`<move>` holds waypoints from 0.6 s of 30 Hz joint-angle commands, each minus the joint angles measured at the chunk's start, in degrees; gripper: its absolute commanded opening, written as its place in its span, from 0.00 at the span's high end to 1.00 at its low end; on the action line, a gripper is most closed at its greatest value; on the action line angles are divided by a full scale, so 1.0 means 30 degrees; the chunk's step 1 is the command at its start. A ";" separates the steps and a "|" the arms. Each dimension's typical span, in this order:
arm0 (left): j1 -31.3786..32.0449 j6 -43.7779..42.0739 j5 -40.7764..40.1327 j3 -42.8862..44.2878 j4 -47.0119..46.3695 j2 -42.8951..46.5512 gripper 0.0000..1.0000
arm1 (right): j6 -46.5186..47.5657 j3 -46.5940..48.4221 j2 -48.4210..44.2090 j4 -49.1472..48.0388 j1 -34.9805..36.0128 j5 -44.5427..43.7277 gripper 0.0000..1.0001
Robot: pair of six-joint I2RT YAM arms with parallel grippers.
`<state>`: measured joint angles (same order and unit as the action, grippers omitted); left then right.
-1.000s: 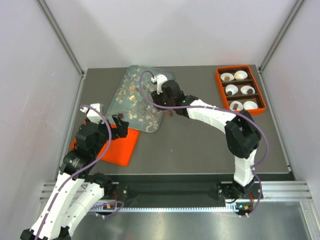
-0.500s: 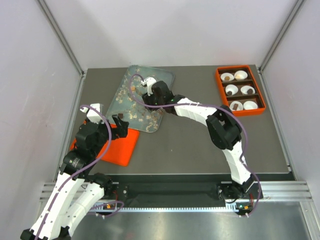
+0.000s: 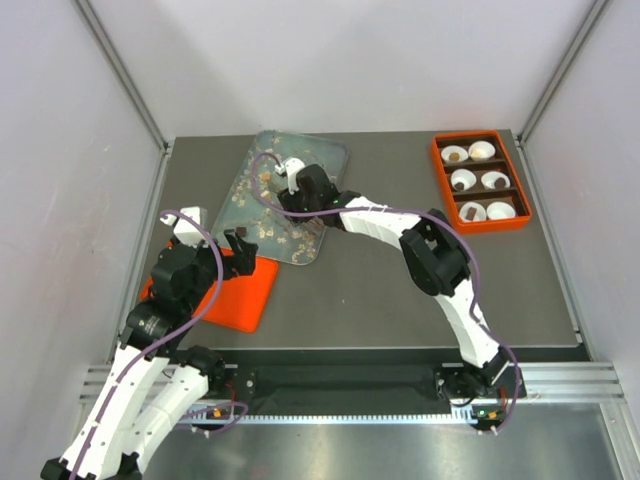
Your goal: Pack the chocolate
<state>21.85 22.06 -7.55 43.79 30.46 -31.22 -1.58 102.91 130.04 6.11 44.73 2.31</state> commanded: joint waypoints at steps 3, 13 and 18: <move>0.0042 -0.0353 -0.0178 -0.0095 -0.0602 0.0242 0.02 | 0.0030 0.1145 0.0306 -0.0426 0.0559 0.0052 0.50; 0.0042 -0.0353 -0.0207 -0.0095 -0.0602 0.0271 0.02 | 0.0030 0.0794 -0.0014 -0.0191 0.0559 -0.0329 0.57; 0.0042 -0.0353 -0.0236 -0.0095 -0.0602 0.0271 0.02 | 0.0001 -0.0552 -0.1127 -0.0249 0.0559 -0.0710 0.61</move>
<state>21.85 21.91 -7.57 43.79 30.46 -31.22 -1.63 102.67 130.85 6.61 45.36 1.26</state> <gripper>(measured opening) 0.983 0.405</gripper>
